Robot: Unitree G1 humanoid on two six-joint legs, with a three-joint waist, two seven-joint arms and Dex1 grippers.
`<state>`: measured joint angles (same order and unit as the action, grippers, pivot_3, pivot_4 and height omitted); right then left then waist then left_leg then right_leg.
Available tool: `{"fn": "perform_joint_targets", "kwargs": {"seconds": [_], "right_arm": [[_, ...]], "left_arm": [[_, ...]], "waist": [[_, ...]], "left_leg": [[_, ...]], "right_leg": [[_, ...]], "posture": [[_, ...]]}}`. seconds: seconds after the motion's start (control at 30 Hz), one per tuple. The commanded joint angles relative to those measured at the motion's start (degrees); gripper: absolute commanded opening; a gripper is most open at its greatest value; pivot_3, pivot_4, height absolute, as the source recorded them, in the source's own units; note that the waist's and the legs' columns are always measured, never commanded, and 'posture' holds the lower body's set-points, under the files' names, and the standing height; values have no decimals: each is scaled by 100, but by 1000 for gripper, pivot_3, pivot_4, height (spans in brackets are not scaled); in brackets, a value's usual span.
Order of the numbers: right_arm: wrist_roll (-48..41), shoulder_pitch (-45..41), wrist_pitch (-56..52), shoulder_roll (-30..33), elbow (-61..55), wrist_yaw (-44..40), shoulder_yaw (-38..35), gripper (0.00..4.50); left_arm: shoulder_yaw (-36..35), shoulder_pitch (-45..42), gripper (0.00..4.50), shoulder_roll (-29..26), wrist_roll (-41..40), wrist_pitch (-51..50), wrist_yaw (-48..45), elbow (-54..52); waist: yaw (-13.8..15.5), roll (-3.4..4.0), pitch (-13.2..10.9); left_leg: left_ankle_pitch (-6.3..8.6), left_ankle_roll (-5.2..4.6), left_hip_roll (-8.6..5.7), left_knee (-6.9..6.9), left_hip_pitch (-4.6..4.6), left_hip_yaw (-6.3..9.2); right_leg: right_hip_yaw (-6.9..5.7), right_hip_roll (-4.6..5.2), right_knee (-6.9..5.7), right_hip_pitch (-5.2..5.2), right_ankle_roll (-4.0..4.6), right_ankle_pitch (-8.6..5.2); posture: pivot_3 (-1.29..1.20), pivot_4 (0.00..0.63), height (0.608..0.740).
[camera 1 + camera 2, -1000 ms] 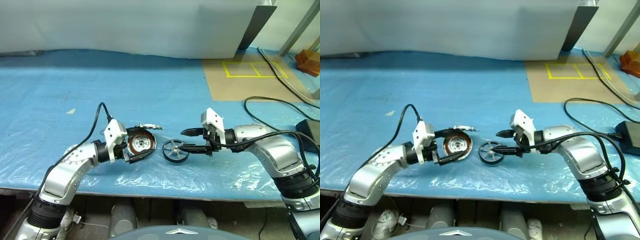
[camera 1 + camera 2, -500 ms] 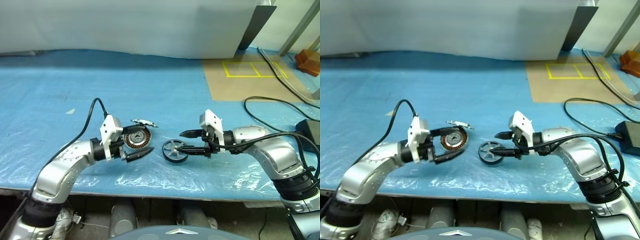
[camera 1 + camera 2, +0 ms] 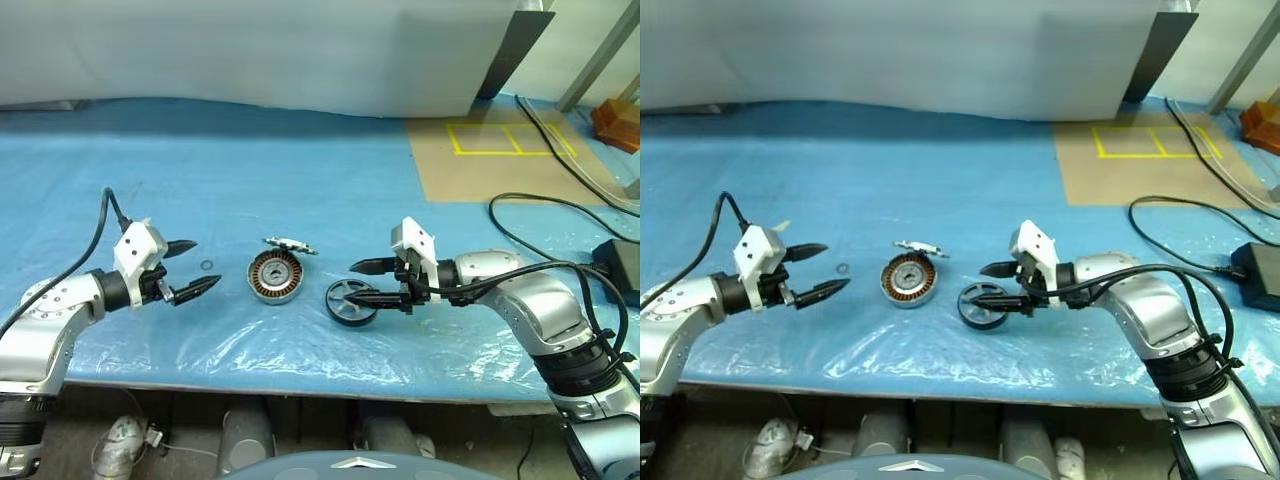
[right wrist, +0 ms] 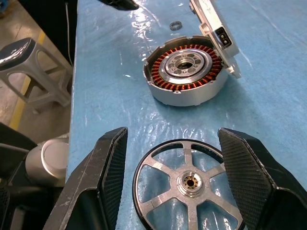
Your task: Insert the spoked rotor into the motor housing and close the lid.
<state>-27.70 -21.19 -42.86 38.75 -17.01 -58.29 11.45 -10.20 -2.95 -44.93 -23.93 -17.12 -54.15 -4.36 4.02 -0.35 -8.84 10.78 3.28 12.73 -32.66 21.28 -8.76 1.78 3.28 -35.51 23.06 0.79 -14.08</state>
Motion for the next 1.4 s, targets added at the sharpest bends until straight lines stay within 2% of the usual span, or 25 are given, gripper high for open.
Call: {"fn": "perform_joint_targets", "kwargs": {"seconds": [0.03,0.1,0.23,0.4,0.67,1.13,1.23,1.4], "right_arm": [[34,2,208,-154,14,258,-237,3127],[61,26,272,-225,51,385,-295,3127],[112,117,417,-339,48,612,-432,3127],[75,117,486,-336,69,721,-620,3127],[90,161,563,-354,94,716,-678,3127],[275,221,727,-383,253,751,-643,3127],[296,252,732,-402,239,765,-624,3168],[364,245,746,-443,282,769,-573,3168]], "left_arm": [[-143,-124,4500,251,140,329,297,257],[-90,-84,4500,439,218,489,392,280],[18,-9,4500,1048,819,1154,1203,746],[6,235,4500,1651,818,1267,1604,802],[-131,-63,4500,1749,893,1562,1861,1624],[320,-258,4500,1968,1128,1195,1991,1882],[347,-310,3870,1949,1207,1176,2038,1940],[496,-361,2196,2013,1217,1044,2065,1762]], "waist": [[1,0,0],[4,-1,-1],[5,-1,-1],[6,-6,-1],[6,-5,-1],[13,-1,1],[17,0,1],[10,4,4]], "left_leg": [[0,0,2,4,0,1],[0,0,6,4,5,4],[0,0,0,0,8,5],[0,0,4,-2,14,12],[0,0,4,-8,11,15],[0,0,1,-7,8,15],[0,0,0,-7,5,15],[0,0,0,-6,2,15]], "right_leg": [[-1,-1,-4,1,0,0],[-1,-1,-6,2,1,0],[-1,4,-4,-1,2,-1],[1,3,-3,0,1,-1],[1,3,-4,-3,2,-2],[1,6,-3,-7,-5,2],[2,8,-3,-10,3,-2],[2,7,-4,-11,3,-2]], "posture": [[0,150,740],[0,150,740],[0,150,740],[0,150,740],[0,150,740],[0,150,740],[0,150,740],[0,150,740]]}}
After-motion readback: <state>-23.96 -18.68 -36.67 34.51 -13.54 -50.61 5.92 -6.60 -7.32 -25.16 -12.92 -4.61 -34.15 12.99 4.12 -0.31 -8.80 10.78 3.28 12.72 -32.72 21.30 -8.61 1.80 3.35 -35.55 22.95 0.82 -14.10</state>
